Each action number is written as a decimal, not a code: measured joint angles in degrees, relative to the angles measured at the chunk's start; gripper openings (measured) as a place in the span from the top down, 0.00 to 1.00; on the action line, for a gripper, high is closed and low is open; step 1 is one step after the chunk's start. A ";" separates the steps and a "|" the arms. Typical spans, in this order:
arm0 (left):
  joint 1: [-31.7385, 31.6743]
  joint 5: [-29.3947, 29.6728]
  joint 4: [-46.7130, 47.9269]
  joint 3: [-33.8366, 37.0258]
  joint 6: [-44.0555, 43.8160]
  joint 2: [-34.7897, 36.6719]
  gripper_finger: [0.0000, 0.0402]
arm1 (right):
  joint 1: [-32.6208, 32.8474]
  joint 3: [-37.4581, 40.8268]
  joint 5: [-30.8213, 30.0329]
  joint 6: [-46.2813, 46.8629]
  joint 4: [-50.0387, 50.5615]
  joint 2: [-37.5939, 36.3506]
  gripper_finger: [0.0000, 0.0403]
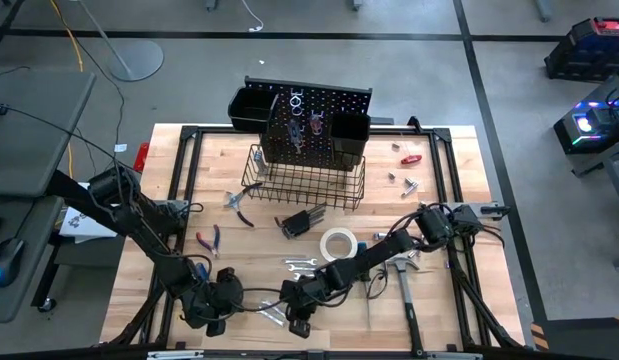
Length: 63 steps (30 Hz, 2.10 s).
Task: Hang tools onto peg board
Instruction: Hang the wrench on the peg board
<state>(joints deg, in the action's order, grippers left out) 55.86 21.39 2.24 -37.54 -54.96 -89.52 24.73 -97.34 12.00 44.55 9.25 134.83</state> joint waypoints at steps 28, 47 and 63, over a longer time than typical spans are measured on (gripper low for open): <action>-3.91 1.90 -0.91 0.00 8.45 0.02 1.00 | -2.74 -0.53 0.94 -3.13 -2.00 6.15 1.00; -8.66 4.78 0.19 -0.02 16.47 0.09 1.00 | -6.08 -0.94 0.40 6.30 0.36 7.14 1.00; -9.40 4.87 1.93 -0.02 20.72 0.09 1.00 | -6.69 -7.19 -7.60 -4.78 16.60 0.69 1.00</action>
<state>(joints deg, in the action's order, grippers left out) 46.46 26.26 4.16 -37.56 -34.24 -89.43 18.03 -104.53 4.40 39.77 25.85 135.52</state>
